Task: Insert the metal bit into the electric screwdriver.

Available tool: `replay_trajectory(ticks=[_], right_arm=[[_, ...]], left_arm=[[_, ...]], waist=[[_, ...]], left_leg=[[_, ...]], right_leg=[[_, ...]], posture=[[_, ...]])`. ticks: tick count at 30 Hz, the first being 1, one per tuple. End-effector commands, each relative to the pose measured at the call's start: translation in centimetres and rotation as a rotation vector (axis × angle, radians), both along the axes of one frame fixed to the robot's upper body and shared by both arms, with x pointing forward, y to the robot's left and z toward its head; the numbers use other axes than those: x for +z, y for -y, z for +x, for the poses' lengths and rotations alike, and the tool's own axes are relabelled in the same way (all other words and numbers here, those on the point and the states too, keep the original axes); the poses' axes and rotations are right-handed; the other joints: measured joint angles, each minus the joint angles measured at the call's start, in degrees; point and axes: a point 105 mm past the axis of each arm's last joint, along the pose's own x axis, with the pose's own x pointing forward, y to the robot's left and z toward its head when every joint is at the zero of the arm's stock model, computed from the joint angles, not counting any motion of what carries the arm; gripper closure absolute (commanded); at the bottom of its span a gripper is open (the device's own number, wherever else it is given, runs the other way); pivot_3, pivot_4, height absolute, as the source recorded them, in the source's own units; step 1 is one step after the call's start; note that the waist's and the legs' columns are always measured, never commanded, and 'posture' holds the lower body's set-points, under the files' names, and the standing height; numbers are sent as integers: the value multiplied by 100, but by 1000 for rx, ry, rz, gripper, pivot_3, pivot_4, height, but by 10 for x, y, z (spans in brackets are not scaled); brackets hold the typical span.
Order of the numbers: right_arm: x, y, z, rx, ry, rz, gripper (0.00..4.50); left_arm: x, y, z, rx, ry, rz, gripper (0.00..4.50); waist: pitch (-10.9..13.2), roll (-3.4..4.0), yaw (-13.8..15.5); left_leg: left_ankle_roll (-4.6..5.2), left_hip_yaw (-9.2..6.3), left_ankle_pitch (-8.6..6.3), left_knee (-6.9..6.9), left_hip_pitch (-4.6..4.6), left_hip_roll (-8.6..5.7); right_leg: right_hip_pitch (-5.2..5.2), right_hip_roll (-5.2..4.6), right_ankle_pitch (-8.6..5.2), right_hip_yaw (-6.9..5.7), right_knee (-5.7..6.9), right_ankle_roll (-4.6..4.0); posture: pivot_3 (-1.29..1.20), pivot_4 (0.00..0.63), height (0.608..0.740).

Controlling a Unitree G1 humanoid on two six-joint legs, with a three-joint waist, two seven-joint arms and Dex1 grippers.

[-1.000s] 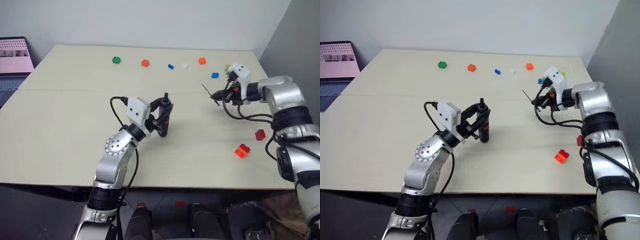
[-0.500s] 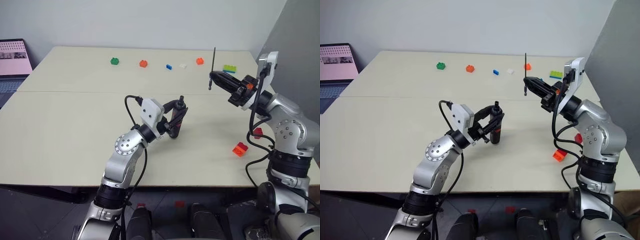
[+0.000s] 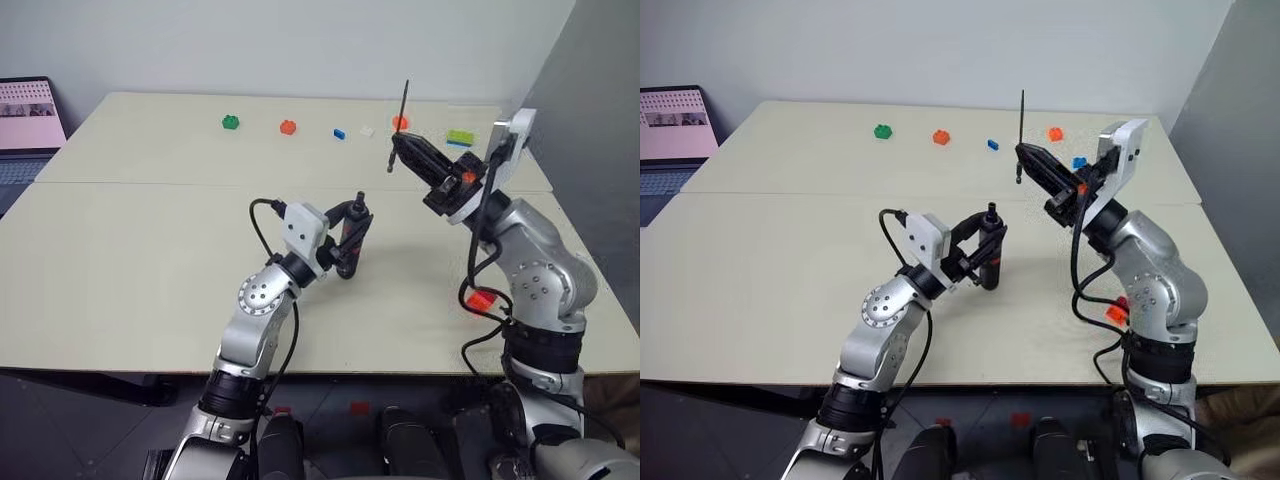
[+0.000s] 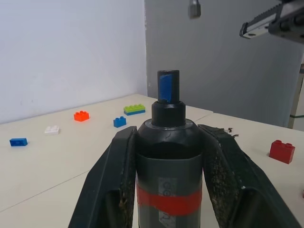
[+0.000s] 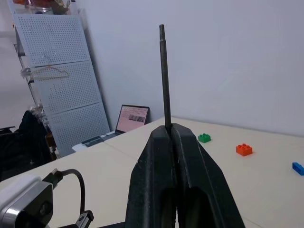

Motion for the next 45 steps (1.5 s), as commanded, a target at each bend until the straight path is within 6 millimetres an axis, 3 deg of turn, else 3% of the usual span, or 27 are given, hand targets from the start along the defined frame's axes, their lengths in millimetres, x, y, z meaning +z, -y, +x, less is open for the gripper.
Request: replay_trajectory(ticks=[1, 16, 45], right_arm=[[12, -6, -10, -1, 107, -6, 4500], [11, -32, -16, 81, 154, -18, 4500], [-14, -33, -3, 90, 117, -50, 4500]], left_arm=[[6, -6, -1, 9, 24, -6, 2883], [7, -10, 1, 12, 15, 2, 2884], [7, -15, 1, 20, 10, 14, 2884]], waist=[[0, 0, -1], [0, 0, -11], [0, 0, -62]], left_leg=[[0, 0, 0, 0, 0, 0], [0, 0, 0, -1, 1, 1], [0, 0, 0, -8, 1, 1]], right_leg=[[0, 0, 0, 0, 0, 0], [0, 0, -1, 0, -1, -2], [-4, 0, -2, 0, -4, -4]], posture=[[0, 150, 740], [0, 150, 740], [0, 150, 740]])
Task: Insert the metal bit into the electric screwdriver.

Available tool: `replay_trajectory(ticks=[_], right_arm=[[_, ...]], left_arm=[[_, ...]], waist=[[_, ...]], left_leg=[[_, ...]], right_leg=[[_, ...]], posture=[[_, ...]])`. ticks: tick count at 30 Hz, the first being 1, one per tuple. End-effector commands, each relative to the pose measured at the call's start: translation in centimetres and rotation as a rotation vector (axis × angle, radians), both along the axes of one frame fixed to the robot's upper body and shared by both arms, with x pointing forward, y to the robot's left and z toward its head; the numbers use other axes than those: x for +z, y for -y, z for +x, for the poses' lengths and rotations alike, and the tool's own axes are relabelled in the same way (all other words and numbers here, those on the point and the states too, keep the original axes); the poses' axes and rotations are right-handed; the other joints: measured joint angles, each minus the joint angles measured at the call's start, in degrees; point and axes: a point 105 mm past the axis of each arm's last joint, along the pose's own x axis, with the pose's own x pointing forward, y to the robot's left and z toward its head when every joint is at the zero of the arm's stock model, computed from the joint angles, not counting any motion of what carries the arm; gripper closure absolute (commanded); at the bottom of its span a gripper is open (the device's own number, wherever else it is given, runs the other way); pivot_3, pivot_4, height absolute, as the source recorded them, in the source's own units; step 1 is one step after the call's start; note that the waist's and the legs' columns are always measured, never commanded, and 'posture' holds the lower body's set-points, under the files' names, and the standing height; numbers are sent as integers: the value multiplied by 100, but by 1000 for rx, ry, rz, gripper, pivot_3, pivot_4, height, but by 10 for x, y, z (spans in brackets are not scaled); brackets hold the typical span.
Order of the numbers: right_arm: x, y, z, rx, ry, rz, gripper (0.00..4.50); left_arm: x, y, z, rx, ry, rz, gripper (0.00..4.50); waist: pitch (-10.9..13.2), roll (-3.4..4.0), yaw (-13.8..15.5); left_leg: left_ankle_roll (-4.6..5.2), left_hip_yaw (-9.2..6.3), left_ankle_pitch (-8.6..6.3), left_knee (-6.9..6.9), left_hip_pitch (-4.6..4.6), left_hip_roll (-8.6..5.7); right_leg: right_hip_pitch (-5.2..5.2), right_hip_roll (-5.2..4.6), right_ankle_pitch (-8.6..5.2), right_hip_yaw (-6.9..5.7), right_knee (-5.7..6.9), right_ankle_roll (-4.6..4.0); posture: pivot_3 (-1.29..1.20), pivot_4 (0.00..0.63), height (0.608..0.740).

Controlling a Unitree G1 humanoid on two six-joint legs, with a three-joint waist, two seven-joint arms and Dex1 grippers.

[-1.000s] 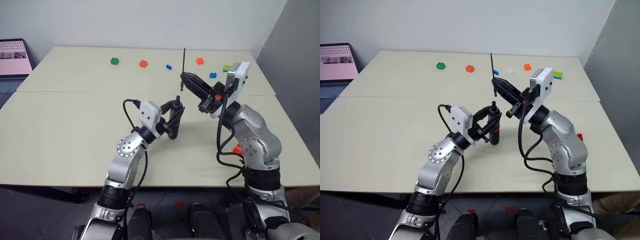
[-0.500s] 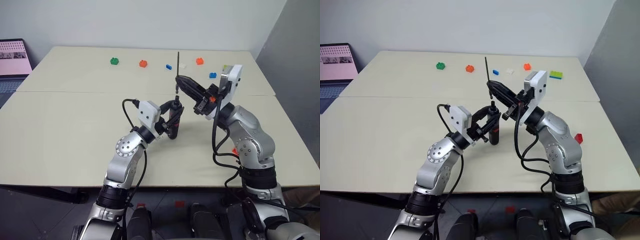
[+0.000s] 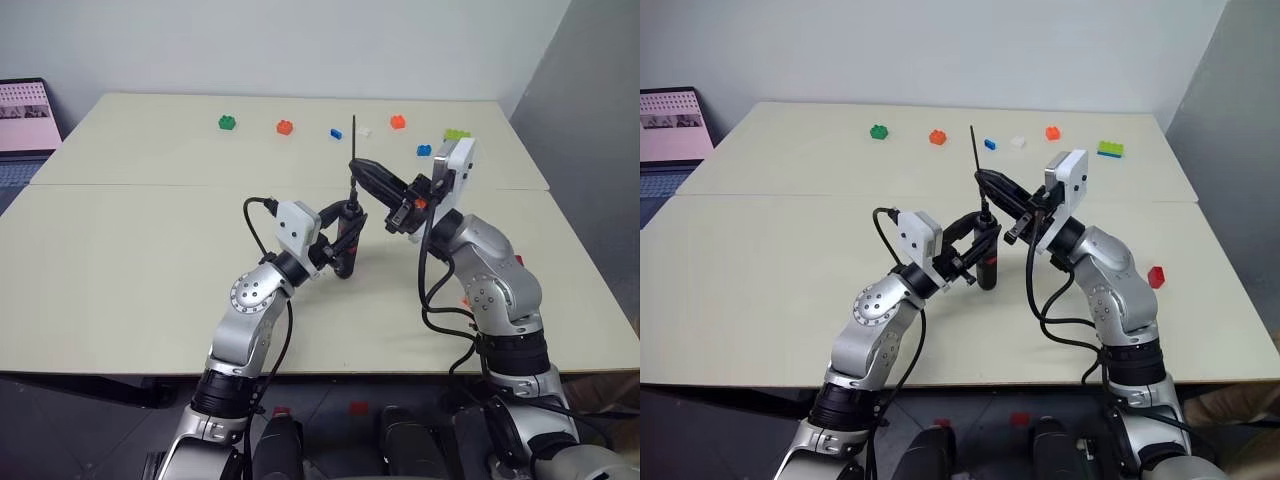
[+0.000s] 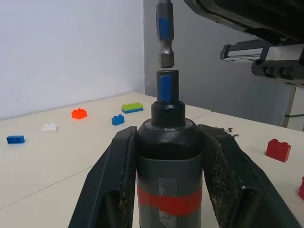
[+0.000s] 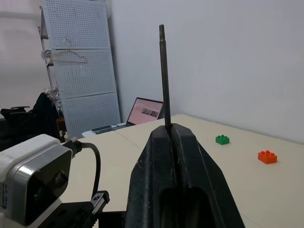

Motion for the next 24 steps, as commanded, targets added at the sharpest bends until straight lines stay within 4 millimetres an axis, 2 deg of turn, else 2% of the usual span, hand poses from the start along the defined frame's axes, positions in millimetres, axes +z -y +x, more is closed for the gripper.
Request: replay_trajectory(ticks=[1, 10, 17, 24], right_arm=[[4, 2, -3, 4, 32, 10, 4500], [0, 6, -1, -9, 20, 7, 4500], [8, 8, 4, -25, 20, 48, 4500], [7, 6, 2, -7, 16, 42, 4500]], left_arm=[[6, -7, 0, 24, 25, 10, 2884], [7, -6, 0, 21, 29, 13, 2884], [6, -7, -1, 21, 30, 18, 2884], [5, -9, -1, 25, 28, 22, 2884]], waist=[[0, 0, -8], [0, 0, -31], [0, 0, -37], [0, 0, -40]], left_leg=[[0, 0, 0, 0, 0, 0], [0, 0, 0, -1, 0, 0], [0, 0, 0, -1, 0, 0], [0, 0, 0, -7, 0, 0]], right_leg=[[0, 0, 0, 0, 0, 0], [0, 0, 0, 0, -1, 0], [0, 0, 0, 0, -2, -1], [-3, 0, -1, 0, -5, -2]], posture=[[0, 150, 740], [0, 150, 740], [0, 150, 740], [0, 150, 740]])
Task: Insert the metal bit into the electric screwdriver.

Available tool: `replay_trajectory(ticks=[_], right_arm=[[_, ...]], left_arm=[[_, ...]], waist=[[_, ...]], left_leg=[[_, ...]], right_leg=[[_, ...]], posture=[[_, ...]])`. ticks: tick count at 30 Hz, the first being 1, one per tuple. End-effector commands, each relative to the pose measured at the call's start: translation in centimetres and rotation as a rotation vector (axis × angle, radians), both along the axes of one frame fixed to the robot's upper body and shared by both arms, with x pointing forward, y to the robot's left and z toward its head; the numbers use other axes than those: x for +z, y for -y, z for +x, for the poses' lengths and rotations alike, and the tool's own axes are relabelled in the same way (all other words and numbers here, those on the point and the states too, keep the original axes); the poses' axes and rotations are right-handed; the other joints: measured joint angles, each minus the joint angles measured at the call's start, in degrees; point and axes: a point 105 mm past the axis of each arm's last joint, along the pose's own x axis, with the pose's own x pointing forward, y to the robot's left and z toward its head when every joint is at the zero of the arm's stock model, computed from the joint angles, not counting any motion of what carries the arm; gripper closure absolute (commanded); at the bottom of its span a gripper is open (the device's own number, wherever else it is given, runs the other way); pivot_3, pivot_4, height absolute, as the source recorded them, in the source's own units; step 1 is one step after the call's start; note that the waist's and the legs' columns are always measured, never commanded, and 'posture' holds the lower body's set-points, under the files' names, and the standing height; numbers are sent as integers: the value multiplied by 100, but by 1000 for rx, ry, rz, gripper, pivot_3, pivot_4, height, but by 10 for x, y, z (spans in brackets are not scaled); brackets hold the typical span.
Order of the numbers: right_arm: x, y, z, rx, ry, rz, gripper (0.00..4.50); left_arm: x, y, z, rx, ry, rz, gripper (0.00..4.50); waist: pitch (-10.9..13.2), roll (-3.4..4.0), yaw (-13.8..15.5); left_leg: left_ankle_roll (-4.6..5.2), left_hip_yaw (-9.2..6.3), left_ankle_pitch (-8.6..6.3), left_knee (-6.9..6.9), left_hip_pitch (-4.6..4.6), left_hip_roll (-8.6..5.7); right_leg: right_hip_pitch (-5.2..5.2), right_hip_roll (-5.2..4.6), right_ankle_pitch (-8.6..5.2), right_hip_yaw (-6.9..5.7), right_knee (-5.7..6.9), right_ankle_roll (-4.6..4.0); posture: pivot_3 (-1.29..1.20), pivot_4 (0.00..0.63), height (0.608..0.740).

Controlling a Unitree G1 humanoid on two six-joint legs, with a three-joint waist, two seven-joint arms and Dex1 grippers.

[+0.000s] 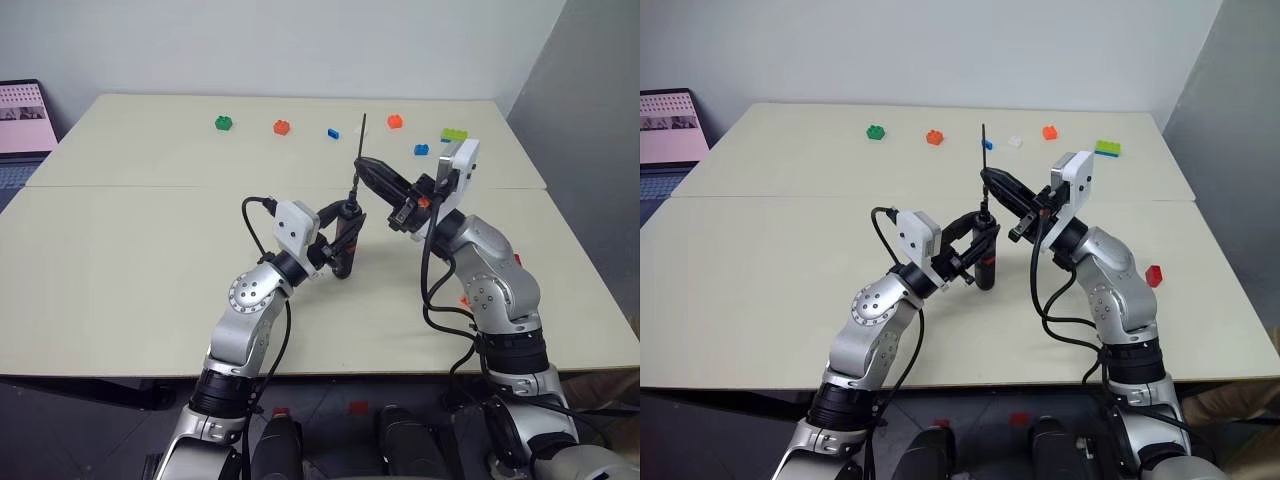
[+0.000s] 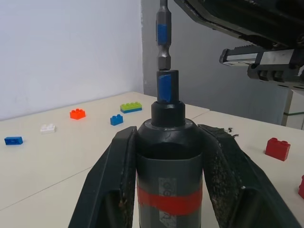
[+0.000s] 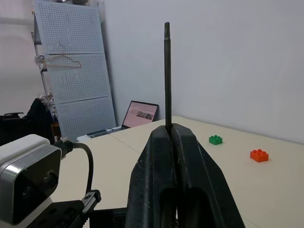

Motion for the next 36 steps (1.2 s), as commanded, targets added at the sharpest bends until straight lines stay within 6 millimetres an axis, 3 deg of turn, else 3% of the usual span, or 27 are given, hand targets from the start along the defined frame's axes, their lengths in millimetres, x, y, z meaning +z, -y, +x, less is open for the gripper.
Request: replay_trajectory(ticks=[1, 17, 28, 36], right_arm=[[7, 1, -4, 12, 24, 8, 4500], [3, -6, -18, 83, 50, -71, 4500], [-11, -9, -12, 128, -26, -220, 4500], [-8, -3, -8, 138, -61, -216, 4500]], left_arm=[[4, -8, -1, 23, 25, 16, 2884], [2, -7, -1, 20, 17, 21, 2884], [2, -5, -3, 9, 26, 30, 2884], [1, -4, -4, 6, 29, 33, 2884]], waist=[[0, 0, 0], [0, 0, -4], [-1, -2, -1], [-1, -2, -2]], left_leg=[[0, 0, 0, 0, 0, 0], [0, 0, 0, 0, -1, 0], [-1, 1, -1, -1, -1, 0], [-1, 0, -1, -2, -1, 0]], right_leg=[[0, 0, 0, 0, 0, 0], [-3, 0, 0, 0, -1, -1], [-3, -2, -1, 0, -5, -1], [-3, -2, -1, 0, -8, -2]], posture=[[0, 150, 740], [0, 150, 740], [0, 150, 740], [0, 150, 740]])
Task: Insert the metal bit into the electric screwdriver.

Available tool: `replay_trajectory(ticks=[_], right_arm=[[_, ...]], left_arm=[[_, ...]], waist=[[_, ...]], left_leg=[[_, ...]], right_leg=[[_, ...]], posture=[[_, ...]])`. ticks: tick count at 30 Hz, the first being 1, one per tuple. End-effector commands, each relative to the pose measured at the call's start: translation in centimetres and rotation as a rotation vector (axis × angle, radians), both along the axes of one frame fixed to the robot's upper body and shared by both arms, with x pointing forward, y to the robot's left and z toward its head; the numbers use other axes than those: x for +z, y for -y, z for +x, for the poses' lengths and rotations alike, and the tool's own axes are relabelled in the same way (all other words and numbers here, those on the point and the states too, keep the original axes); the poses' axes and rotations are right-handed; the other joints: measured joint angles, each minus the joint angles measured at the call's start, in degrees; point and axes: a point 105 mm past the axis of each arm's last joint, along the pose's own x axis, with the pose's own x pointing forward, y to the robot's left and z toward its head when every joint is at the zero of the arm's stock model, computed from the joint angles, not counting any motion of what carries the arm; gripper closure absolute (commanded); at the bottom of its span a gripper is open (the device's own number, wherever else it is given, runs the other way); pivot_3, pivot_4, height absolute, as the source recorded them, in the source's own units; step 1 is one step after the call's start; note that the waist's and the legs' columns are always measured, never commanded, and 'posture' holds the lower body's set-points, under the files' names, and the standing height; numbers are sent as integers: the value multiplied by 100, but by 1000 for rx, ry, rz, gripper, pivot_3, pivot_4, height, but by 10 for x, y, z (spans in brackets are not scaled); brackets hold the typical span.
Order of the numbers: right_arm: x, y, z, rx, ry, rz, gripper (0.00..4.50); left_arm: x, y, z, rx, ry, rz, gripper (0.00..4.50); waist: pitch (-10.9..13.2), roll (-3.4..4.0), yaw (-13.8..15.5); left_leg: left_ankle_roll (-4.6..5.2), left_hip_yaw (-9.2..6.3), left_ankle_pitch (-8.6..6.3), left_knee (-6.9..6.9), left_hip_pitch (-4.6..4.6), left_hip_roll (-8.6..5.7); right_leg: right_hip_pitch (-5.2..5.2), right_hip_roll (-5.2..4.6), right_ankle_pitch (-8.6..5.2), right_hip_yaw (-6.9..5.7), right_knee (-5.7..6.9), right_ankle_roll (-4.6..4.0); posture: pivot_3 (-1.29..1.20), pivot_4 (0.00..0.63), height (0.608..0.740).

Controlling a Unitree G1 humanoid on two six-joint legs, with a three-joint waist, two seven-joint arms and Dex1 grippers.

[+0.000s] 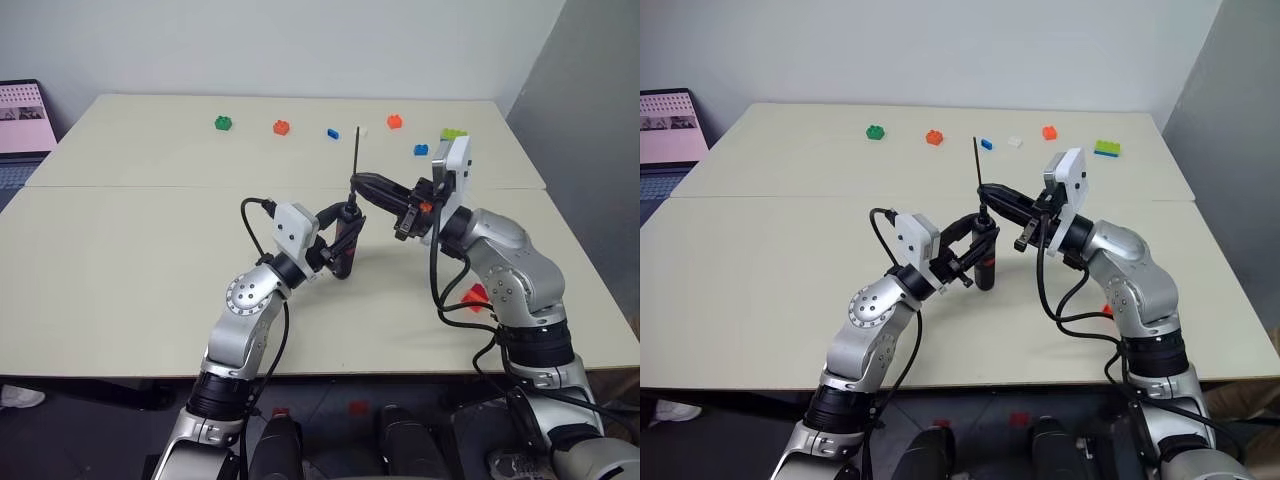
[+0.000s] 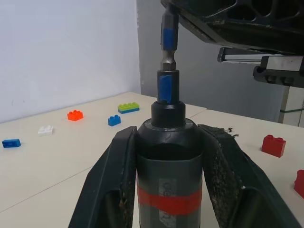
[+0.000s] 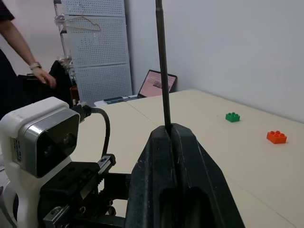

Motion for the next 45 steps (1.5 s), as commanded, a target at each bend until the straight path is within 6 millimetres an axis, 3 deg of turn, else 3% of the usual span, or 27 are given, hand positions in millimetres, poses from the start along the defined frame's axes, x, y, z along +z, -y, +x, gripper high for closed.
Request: replay_trajectory(ticks=[1, 16, 20, 34, 45], right_arm=[[-2, -2, 0, 39, -33, -22, 4500], [-2, 0, -5, 76, -65, -42, 4500], [0, 1, -6, 81, -62, -40, 3830], [7, 5, -9, 86, -47, -28, 644], [29, 11, -12, 87, -32, -58, 629]], left_arm=[[2, -3, 0, 19, 20, 19, 2884], [2, -3, -1, 16, 22, 23, 2884], [2, -3, -1, 16, 21, 24, 2884], [2, -2, -1, 12, 22, 25, 2884], [2, -2, 0, 12, 24, 24, 2884]], waist=[[0, 0, 0], [0, 0, -1], [0, 0, -1], [1, 0, 0], [1, 0, -3]], left_leg=[[0, 0, 0, 0, 0, 0], [0, 0, 0, -4, 0, 0], [0, 0, -1, -4, -2, 0], [0, 1, 0, -20, -11, 0], [0, 1, 0, -29, -11, 0]], right_leg=[[0, 0, 0, 0, 0, 0], [-1, 0, -1, 0, -4, -1], [-3, 0, -1, 0, -5, -1], [-14, 0, -2, -1, -12, -2], [-15, 0, -2, -1, -20, -2]], posture=[[0, 150, 740], [0, 150, 740], [0, 150, 740], [0, 150, 740], [0, 150, 740]])
